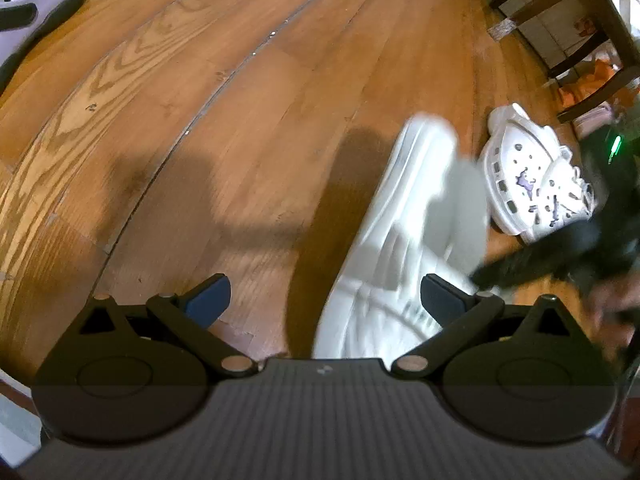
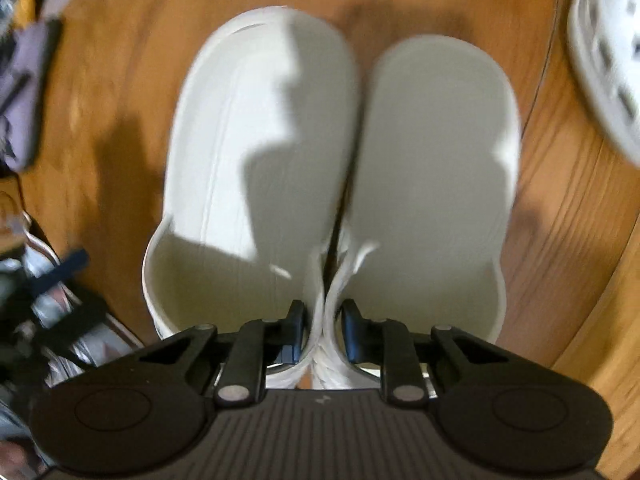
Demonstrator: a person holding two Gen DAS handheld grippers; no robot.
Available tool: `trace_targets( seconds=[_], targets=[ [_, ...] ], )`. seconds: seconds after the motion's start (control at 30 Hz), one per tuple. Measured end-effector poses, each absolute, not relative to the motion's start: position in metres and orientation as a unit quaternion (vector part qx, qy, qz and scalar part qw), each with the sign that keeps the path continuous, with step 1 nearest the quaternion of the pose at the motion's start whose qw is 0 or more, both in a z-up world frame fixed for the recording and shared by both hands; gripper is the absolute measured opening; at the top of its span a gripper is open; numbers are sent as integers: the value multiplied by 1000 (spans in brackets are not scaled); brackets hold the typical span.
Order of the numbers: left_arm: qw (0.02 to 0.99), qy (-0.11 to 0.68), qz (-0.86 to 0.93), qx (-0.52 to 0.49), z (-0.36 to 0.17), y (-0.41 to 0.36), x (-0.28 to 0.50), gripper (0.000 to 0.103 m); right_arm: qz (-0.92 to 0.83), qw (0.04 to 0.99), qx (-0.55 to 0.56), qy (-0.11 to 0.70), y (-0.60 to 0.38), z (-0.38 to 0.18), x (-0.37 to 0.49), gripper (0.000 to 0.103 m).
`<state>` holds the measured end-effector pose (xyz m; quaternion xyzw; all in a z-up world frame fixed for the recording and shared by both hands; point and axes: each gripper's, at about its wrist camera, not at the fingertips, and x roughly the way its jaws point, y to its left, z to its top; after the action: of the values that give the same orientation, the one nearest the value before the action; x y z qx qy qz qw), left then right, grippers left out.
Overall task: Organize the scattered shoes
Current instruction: 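Set the NEON slides down beside the charm clogs with the right tool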
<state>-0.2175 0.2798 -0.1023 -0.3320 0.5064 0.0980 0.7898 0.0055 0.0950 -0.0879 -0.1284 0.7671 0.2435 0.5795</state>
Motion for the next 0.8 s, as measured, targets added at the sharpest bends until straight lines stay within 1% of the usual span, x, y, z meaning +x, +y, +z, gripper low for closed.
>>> trace_targets(
  seconds=[0.13, 0.2, 0.27, 0.3, 0.37, 0.43, 0.5, 0.57, 0.6, 0.63, 0.7, 0.73, 0.8],
  targets=[
    [792, 501, 85, -338, -106, 276, -213, 103, 239, 630, -114, 730, 99, -66, 41, 16],
    [795, 495, 86, -340, -109, 276, -210, 103, 239, 655, -97, 710, 101, -55, 60, 12],
    [795, 489, 87, -347, -112, 275, -207, 103, 238, 680, -82, 688, 104, -44, 79, 2],
    [795, 487, 86, -351, -113, 275, -205, 103, 243, 690, -74, 678, 108, -37, 89, 0],
    [796, 480, 83, -360, -116, 273, -202, 103, 248, 705, -75, 660, 116, -30, 105, 0],
    [799, 478, 79, -355, -117, 270, -198, 103, 240, 708, -82, 659, 121, -46, 96, 0],
    [801, 480, 80, -348, -117, 270, -196, 103, 226, 695, -69, 679, 119, -61, 110, 18],
    [803, 482, 86, -340, -118, 272, -195, 103, 220, 681, -54, 696, 117, -63, 116, 60],
    [803, 482, 91, -339, -119, 273, -196, 103, 231, 686, -62, 687, 119, -63, 107, 65],
    [802, 483, 96, -338, -120, 275, -197, 103, 245, 694, -76, 672, 123, -62, 94, 69],
    [802, 484, 103, -335, -121, 276, -197, 103, 274, 709, -102, 642, 131, -60, 70, 72],
    [801, 485, 106, -333, -122, 276, -196, 103, 284, 719, -113, 624, 124, -59, 57, 77],
    [803, 487, 112, -326, -123, 274, -194, 103, 302, 739, -134, 587, 106, -55, 30, 78]
  ],
)
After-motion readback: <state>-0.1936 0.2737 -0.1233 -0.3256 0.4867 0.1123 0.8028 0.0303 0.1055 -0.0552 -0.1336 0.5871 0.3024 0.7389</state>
